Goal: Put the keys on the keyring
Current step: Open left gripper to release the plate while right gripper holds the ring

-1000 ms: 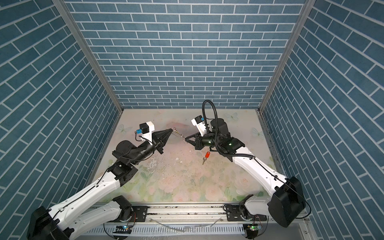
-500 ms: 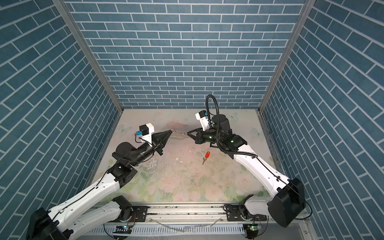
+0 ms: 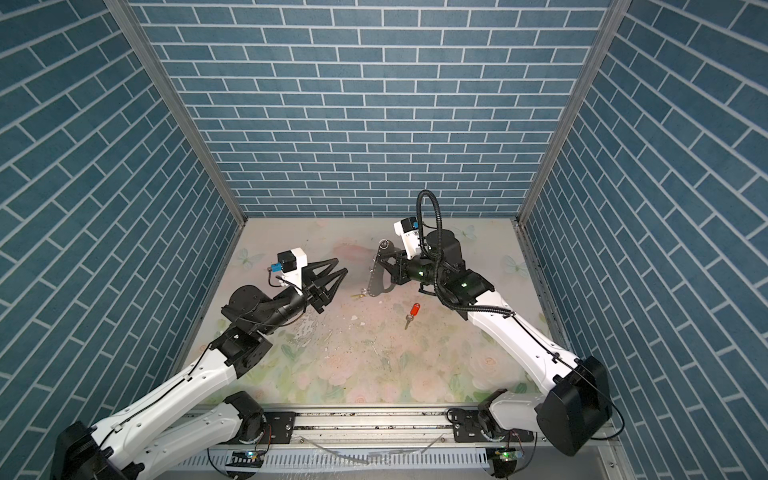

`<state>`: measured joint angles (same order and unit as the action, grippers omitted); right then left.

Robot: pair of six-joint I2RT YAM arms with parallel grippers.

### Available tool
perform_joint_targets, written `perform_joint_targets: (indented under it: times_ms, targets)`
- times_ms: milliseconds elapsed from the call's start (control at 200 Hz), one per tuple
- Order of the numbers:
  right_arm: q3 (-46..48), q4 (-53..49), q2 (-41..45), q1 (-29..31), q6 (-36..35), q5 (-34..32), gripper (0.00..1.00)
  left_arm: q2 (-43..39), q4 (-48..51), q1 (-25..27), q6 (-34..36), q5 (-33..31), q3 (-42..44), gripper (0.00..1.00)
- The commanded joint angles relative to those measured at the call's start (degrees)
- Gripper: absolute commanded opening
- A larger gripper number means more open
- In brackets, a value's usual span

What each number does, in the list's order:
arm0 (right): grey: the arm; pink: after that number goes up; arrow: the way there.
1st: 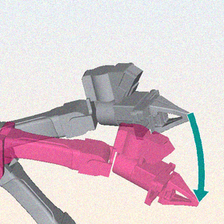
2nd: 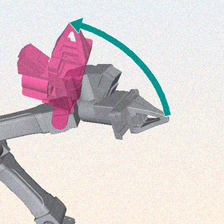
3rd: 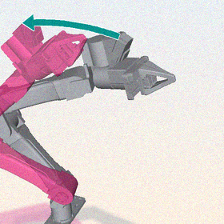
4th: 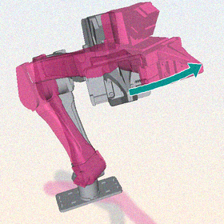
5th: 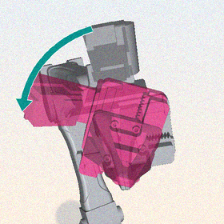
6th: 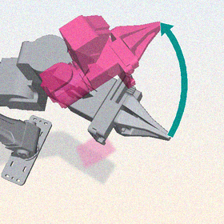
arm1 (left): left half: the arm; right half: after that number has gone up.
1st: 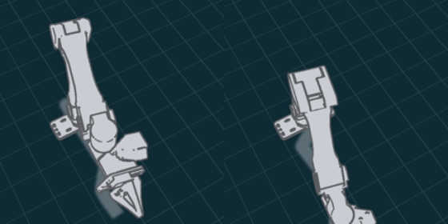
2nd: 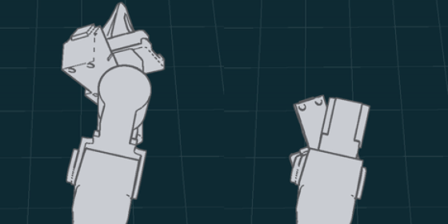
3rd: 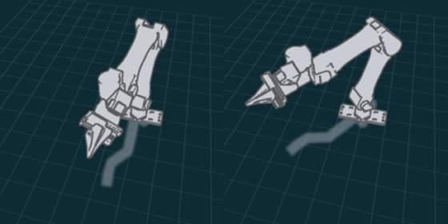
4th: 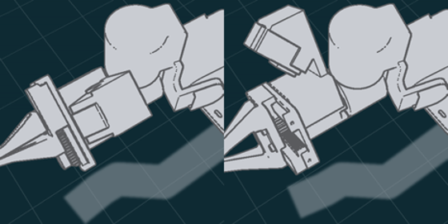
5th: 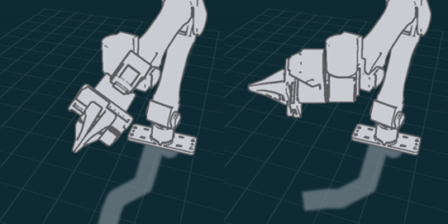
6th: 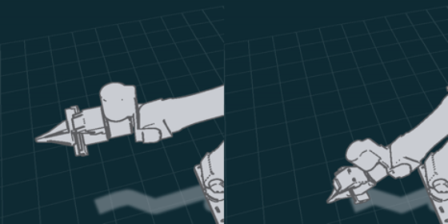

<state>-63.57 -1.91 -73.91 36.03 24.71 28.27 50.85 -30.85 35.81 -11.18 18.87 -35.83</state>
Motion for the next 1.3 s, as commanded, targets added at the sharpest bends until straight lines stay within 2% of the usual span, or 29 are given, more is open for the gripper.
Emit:
perform_joint_targets:
  times_ms: [0, 200, 370, 660, 1045, 1295]
  targets:
    - [0.0, 2.3, 0.6, -0.2, -8.7, 2.8, 0.00, -1.9, 2.6, 0.0, 0.2, -0.9, 0.0, 0.45]
    - [0.2, 0.9, 0.3, -0.3, -22.1, 13.1, 0.00, -2.1, 6.0, 0.0, 1.3, 0.6, -0.9, 0.44]
    - [0.9, 1.3, 0.5, -0.3, -28.2, 18.1, 0.00, -1.5, 9.4, 0.0, 1.8, 2.8, -2.0, 0.42]
    - [0.7, 2.2, 0.6, -0.6, -28.8, 21.2, 0.00, -1.3, 10.3, 0.0, 1.7, 5.1, -1.5, 0.41]
    - [0.4, 3.4, 0.8, -1.5, -28.0, 24.3, 0.00, 3.3, 7.4, 0.1, -0.5, 9.5, -0.7, 0.43]
    - [0.5, 4.1, 0.6, -1.9, -27.2, 25.3, 0.00, 6.3, 3.3, 0.1, -2.2, 15.3, -0.9, 0.43]
